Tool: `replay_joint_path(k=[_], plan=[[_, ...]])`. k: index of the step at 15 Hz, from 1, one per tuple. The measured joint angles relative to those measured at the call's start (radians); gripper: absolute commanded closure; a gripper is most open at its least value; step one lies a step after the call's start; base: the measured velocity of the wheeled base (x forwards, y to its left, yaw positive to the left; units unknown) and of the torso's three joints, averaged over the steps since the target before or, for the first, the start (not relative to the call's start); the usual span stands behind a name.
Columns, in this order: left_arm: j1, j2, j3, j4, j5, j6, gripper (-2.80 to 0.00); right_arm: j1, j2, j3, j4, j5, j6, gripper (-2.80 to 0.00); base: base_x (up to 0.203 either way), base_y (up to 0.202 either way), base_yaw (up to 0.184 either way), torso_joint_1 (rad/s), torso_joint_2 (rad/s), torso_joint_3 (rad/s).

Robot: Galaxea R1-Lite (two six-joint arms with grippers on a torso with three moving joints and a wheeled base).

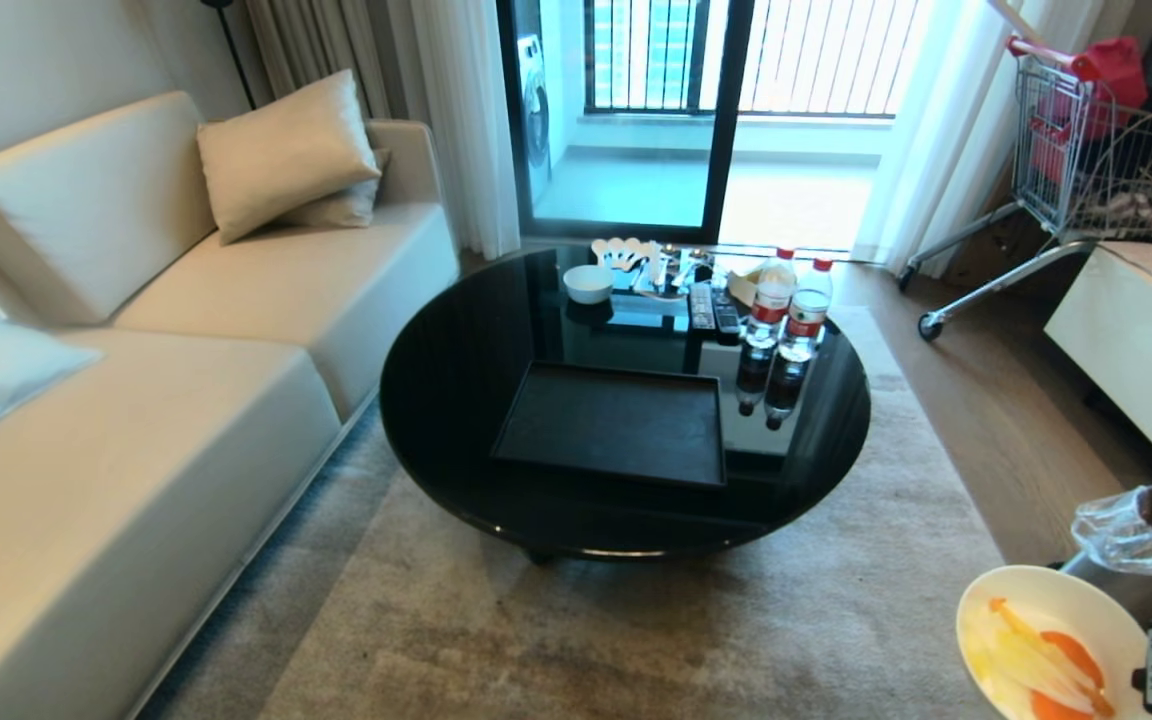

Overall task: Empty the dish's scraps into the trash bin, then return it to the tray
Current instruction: Move the bowl over the trash can

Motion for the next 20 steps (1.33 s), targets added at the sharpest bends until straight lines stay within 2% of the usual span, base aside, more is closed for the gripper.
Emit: replay_joint_path(k=[16,20], plan=[[0.0,0.0,0.0,0.0,0.0,0.0,0.0,0.022,-0.073,0.044,0.0,0.002,0.006,0.0,0.0,0.0,0.0,0.0,0.0,0.0],[0.0,0.0,0.0,0.0,0.0,0.0,0.0,0.025,-0.067,0.043,0.003,0.003,0.055,0.0,0.0,0.0,0.0,0.0,0.0,0.0]])
